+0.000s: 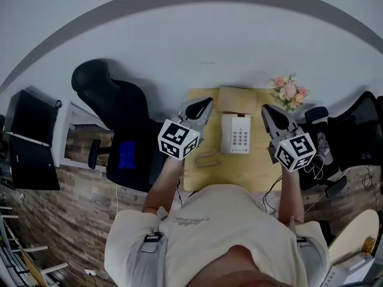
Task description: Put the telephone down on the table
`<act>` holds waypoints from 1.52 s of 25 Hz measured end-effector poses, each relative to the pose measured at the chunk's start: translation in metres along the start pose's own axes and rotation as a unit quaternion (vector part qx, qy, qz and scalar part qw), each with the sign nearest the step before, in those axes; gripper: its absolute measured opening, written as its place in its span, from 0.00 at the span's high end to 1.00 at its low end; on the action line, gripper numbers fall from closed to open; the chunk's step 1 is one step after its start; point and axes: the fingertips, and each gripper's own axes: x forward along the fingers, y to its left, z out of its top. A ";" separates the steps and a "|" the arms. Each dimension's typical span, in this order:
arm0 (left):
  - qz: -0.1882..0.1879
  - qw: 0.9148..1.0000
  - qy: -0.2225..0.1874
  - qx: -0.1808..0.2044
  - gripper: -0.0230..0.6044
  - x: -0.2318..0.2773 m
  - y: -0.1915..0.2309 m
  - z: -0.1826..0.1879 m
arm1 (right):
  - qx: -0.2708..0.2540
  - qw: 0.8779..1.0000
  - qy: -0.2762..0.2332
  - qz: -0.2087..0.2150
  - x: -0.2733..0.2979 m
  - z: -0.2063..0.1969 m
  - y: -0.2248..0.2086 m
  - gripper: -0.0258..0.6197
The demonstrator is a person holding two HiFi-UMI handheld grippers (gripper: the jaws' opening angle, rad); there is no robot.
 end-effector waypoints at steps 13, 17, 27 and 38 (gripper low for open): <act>0.026 0.999 -0.031 0.023 0.94 0.005 0.018 0.039 | -0.037 0.998 -0.039 -0.014 -0.003 0.043 -0.005 0.96; 0.034 0.999 -0.030 0.020 0.94 0.000 0.023 0.038 | -0.041 0.999 -0.030 -0.008 -0.002 0.038 0.003 0.96; 0.042 0.999 -0.019 0.016 0.94 -0.012 0.020 0.023 | -0.037 0.999 -0.026 0.003 -0.001 0.035 0.008 0.96; 0.038 0.999 -0.012 -0.014 0.93 -0.019 0.019 0.005 | -0.035 0.999 -0.007 -0.001 0.001 0.022 0.007 0.96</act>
